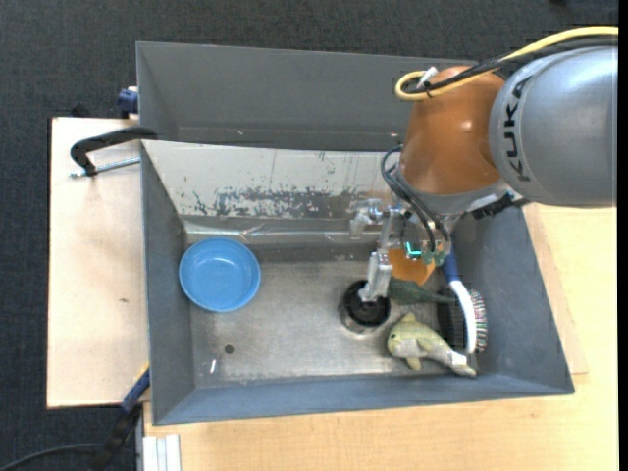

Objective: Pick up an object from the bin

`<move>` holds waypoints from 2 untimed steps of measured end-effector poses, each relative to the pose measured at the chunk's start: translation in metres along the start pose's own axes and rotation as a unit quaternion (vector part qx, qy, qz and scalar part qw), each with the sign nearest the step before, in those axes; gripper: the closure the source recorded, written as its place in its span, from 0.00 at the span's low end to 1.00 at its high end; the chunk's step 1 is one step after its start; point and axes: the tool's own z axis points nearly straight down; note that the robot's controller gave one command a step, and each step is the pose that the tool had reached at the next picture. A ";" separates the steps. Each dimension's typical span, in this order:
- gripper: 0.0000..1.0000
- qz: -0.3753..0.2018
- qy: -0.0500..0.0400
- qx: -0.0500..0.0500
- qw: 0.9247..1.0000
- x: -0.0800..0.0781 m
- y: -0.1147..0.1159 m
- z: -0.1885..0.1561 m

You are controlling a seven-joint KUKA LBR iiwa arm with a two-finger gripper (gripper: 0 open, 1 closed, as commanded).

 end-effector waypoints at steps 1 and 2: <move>1.00 0.000 -0.004 0.000 1.000 -0.002 0.000 -0.004; 0.00 0.000 -0.004 0.000 1.000 -0.002 0.000 -0.004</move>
Offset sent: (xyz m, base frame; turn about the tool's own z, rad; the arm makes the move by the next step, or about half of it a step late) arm 0.0000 0.0000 0.0000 0.0000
